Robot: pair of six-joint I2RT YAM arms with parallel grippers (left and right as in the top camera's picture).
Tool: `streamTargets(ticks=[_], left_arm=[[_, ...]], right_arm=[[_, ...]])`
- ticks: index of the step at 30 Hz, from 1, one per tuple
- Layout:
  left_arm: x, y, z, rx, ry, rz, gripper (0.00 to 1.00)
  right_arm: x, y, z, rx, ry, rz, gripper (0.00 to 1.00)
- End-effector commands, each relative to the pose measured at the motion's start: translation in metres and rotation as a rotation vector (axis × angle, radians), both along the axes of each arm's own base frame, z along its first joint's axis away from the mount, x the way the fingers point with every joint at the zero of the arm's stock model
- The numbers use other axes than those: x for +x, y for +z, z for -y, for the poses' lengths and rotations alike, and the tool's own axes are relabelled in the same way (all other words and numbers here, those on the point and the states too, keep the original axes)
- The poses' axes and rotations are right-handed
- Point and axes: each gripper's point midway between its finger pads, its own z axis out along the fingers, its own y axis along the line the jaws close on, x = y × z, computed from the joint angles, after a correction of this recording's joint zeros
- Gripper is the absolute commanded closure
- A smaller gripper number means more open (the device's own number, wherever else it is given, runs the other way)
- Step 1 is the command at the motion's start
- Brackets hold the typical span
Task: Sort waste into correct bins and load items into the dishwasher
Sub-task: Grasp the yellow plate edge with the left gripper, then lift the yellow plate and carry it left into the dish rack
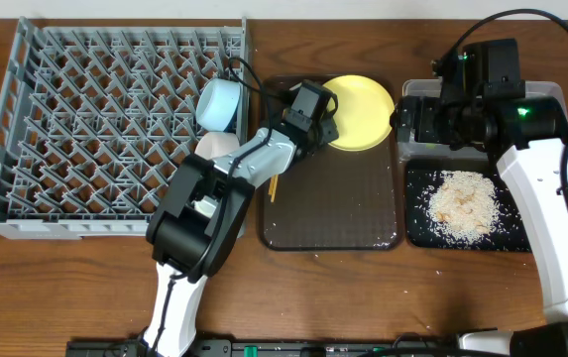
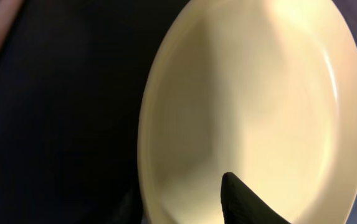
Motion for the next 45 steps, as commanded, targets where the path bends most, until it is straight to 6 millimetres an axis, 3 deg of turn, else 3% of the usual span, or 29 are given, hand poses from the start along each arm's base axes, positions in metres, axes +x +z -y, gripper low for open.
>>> streamTargets(ticks=[1, 5, 9, 10, 19, 22, 26, 30, 38, 45], left_arm=[[-0.029, -0.073, -0.013, 0.059, 0.014, -0.172, 0.59], [-0.035, -0.096, -0.018, 0.069, 0.042, -0.219, 0.60], [-0.038, -0.104, -0.020, 0.079, 0.043, -0.235, 0.90], [-0.038, -0.104, -0.020, 0.079, 0.043, -0.235, 0.92], [-0.035, -0.103, -0.024, 0.076, 0.054, -0.232, 0.92], [-0.026, -0.091, -0.031, 0.057, 0.055, -0.214, 0.93], [-0.008, -0.050, -0.033, -0.014, -0.011, -0.149, 0.92], [0.009, 0.014, -0.037, -0.083, -0.099, -0.027, 0.93], [0.019, 0.111, -0.050, -0.173, -0.168, 0.147, 0.93], [0.021, 0.181, -0.070, -0.156, -0.206, 0.324, 0.93]], right_arm=[[-0.001, 0.002, 0.001, -0.001, -0.003, 0.004, 0.01], [-0.001, 0.002, 0.001, -0.001, -0.003, 0.004, 0.01], [-0.001, 0.002, 0.001, -0.001, -0.003, 0.005, 0.01], [-0.001, 0.002, 0.001, -0.001, -0.003, 0.004, 0.01], [-0.001, 0.002, 0.001, -0.001, -0.004, 0.004, 0.01], [-0.001, 0.002, 0.001, -0.001, -0.004, 0.004, 0.01], [-0.001, 0.002, 0.001, -0.001, -0.003, 0.004, 0.01], [-0.001, 0.002, 0.001, -0.001, -0.003, 0.004, 0.01], [-0.001, 0.002, 0.001, -0.001, -0.003, 0.005, 0.01], [-0.001, 0.002, 0.001, -0.001, -0.003, 0.004, 0.01]])
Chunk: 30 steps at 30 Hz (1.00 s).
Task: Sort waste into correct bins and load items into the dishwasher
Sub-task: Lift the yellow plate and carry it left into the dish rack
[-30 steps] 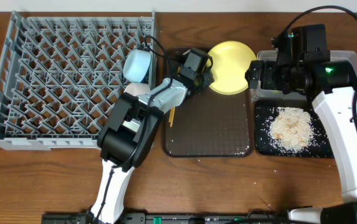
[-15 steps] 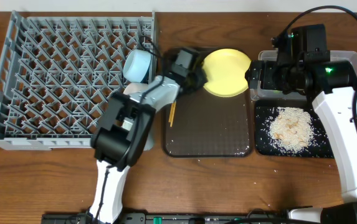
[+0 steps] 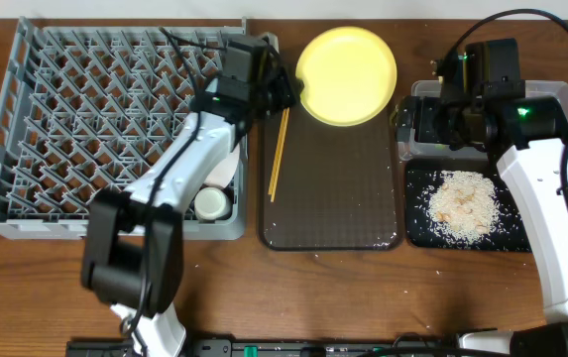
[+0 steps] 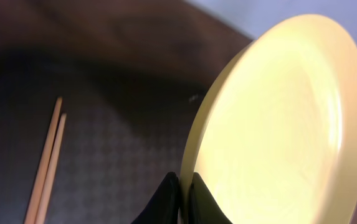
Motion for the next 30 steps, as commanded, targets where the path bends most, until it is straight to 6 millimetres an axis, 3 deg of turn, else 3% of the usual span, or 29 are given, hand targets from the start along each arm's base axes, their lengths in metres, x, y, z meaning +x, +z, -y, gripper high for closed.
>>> streamTargets(ticks=[1, 4, 13, 16, 22, 30], left_arm=[[0.002, 0.040, -0.017, 0.025, -0.027, 0.122, 0.93], [0.008, 0.058, -0.051, 0.106, 0.060, 0.180, 0.93], [0.011, 0.090, -0.200, 0.590, 0.439, 0.270, 0.93], [0.010, 0.105, -0.234, 0.734, 0.505, 0.309, 0.92], [0.008, 0.118, -0.280, 1.044, 0.582, 0.321, 0.93], [0.013, 0.121, -0.308, 1.292, 0.636, 0.301, 0.93]], right_arm=[[-0.001, 0.002, 0.001, -0.001, -0.003, 0.004, 0.01], [-0.001, 0.002, 0.001, -0.001, -0.003, 0.004, 0.01], [-0.001, 0.002, 0.001, -0.001, -0.003, 0.004, 0.01], [-0.001, 0.002, 0.001, -0.001, -0.004, 0.004, 0.01], [-0.001, 0.002, 0.001, -0.001, -0.003, 0.004, 0.01], [-0.001, 0.002, 0.001, -0.001, -0.004, 0.005, 0.01]])
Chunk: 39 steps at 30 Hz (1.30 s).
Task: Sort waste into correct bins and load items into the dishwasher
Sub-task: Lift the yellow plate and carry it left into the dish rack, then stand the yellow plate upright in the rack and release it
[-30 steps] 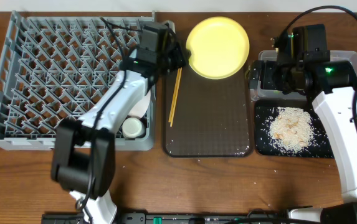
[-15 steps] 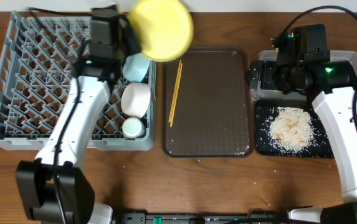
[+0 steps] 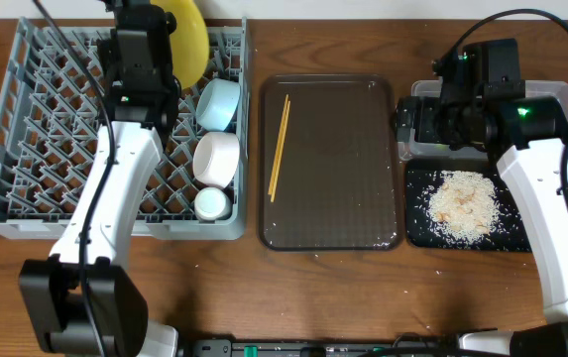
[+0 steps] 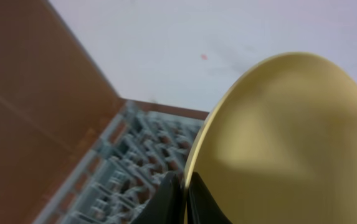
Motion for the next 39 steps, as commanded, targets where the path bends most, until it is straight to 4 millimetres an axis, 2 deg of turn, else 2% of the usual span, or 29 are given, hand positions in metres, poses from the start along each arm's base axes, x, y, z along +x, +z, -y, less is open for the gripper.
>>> streamTargets(ticks=[1, 13, 26, 28, 29, 33, 36, 39], left_arm=[[-0.001, -0.007, -0.023, 0.162, 0.095, -0.079, 0.93], [0.028, -0.051, -0.031, 0.309, 0.096, -0.180, 0.93], [0.042, -0.094, -0.030, 0.302, 0.082, -0.231, 0.91], [0.042, -0.095, -0.030, 0.290, 0.088, -0.223, 0.83], [0.042, -0.094, -0.030, 0.285, 0.091, -0.216, 0.71], [0.044, -0.087, -0.029, 0.270, 0.105, -0.171, 0.51], [0.042, -0.077, -0.026, 0.237, 0.118, -0.125, 0.43], [0.037, -0.057, -0.017, 0.211, 0.113, -0.082, 0.37]], right_arm=[[-0.001, 0.002, 0.001, -0.001, -0.004, 0.004, 0.01], [-0.001, 0.002, 0.001, -0.001, -0.004, 0.004, 0.01], [-0.001, 0.002, 0.001, -0.001, -0.004, 0.004, 0.01], [-0.001, 0.002, 0.001, -0.001, -0.003, 0.004, 0.01], [-0.001, 0.002, 0.001, -0.001, -0.004, 0.004, 0.01], [-0.001, 0.002, 0.001, -0.001, -0.003, 0.004, 0.01], [-0.001, 0.002, 0.001, -0.001, -0.003, 0.004, 0.01], [-0.001, 0.002, 0.001, -0.001, -0.003, 0.004, 0.01]])
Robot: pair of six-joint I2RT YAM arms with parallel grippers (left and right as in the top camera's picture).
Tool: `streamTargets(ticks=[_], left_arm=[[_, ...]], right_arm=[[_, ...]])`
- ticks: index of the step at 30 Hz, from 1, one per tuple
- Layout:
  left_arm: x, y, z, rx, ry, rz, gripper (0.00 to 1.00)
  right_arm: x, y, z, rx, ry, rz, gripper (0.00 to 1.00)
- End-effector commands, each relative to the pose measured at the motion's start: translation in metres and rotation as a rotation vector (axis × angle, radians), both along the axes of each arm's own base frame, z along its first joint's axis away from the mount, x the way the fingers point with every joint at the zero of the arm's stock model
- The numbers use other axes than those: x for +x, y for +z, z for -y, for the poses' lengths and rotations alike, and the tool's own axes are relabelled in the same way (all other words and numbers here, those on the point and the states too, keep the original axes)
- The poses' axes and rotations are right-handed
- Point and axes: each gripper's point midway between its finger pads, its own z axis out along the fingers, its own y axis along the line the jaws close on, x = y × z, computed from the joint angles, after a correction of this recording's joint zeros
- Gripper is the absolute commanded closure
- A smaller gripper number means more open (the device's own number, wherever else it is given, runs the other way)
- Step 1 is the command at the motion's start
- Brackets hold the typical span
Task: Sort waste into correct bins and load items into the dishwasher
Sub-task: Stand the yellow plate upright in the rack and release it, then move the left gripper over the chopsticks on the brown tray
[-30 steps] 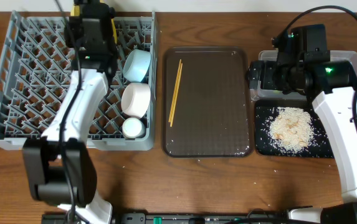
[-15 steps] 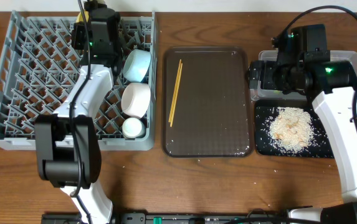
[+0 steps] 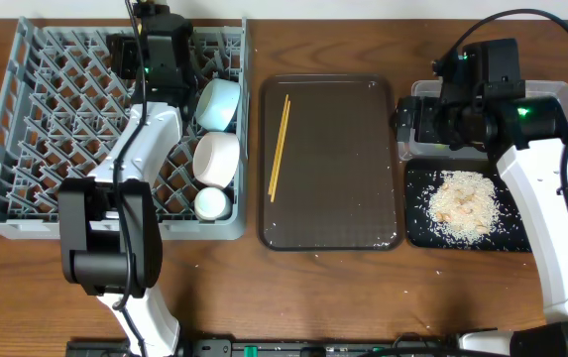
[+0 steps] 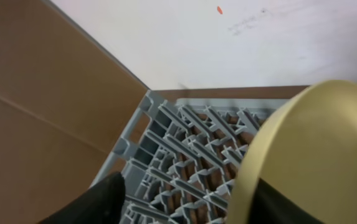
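Observation:
The yellow plate (image 4: 315,155) stands on edge among the tines at the back of the grey dish rack (image 3: 56,129); in the overhead view it is hidden under the left wrist. My left gripper (image 4: 190,194) (image 3: 160,59) is open, its fingers wide apart, with the plate's rim between them close to the right finger (image 4: 281,205). A pair of chopsticks (image 3: 279,147) lies on the brown tray (image 3: 333,198). My right gripper (image 3: 414,124) hovers at the clear bin (image 3: 551,94); its jaws do not show.
A light blue cup (image 3: 217,102), a white bowl (image 3: 215,157) and a small white cup (image 3: 210,203) sit along the rack's right side. A black tray (image 3: 412,233) beside the brown one holds a heap of rice (image 3: 465,203). A brown wall borders the rack's left.
My left gripper was shut on the plate's rim over the rack's back edge. Now its fingers are apart and the plate stands in the rack. The right arm has not moved.
My left gripper was first at the yellow plate on the far end of the brown tray. Then it held the plate by its rim, tilted up beside the chopsticks. Later the plate was over the rack's back edge, and now it stands there, let go.

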Motion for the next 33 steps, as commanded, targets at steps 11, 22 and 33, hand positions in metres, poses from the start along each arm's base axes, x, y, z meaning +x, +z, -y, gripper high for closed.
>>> streamTargets(ticks=[11, 22, 33], left_arm=[[-0.047, 0.103, 0.062, -0.128, -0.120, 0.162, 0.26], [-0.101, 0.033, 0.223, -0.641, -0.569, -0.185, 0.27], [-0.117, -0.083, 0.293, -0.748, -0.544, -0.475, 0.26]], right_arm=[[-0.001, 0.002, 0.001, -0.001, -0.003, 0.004, 0.01], [-0.001, 0.002, 0.001, -0.001, -0.003, 0.004, 0.01], [-0.001, 0.002, 0.001, -0.001, -0.003, 0.004, 0.01]])
